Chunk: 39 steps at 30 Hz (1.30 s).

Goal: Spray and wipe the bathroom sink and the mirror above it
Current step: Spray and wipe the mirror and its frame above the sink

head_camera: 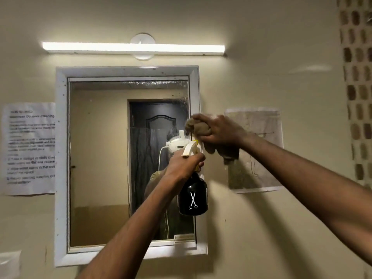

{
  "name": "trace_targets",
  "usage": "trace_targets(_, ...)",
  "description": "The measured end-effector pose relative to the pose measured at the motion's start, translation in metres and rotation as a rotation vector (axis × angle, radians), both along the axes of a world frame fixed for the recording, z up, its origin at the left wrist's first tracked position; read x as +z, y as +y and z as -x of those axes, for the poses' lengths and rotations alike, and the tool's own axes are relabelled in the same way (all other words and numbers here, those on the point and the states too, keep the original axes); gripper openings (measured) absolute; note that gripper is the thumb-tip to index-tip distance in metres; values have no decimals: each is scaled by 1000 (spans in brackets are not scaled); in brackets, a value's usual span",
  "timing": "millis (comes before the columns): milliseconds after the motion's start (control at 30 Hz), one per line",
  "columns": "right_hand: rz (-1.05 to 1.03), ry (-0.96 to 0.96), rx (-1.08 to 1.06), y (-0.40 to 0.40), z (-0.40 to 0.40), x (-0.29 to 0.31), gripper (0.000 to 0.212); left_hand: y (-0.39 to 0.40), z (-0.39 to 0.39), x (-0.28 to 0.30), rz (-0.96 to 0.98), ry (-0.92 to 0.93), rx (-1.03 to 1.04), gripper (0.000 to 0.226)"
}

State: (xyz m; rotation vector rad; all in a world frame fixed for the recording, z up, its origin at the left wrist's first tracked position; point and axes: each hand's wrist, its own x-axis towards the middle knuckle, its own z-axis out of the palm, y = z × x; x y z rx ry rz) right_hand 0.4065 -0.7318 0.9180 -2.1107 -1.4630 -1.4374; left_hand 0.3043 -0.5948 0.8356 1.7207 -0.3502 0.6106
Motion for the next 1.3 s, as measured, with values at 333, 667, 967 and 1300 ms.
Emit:
trace_targets(333, -3, 6, 8, -2, -3, -41, 62, 1, 5, -40, 45, 64, 100, 7)
trace_targets(667, -141, -75, -40, 8, -2, 19, 57, -3, 11, -60, 28, 64, 139, 19)
trace_targets(967, -21, 24, 19, -1, -15, -34, 65, 6, 10, -85, -86, 100, 165, 4)
trace_targets(1300, 147, 59, 53, -10, -11, -122, 60, 3, 7, -115, -98, 86, 170, 13)
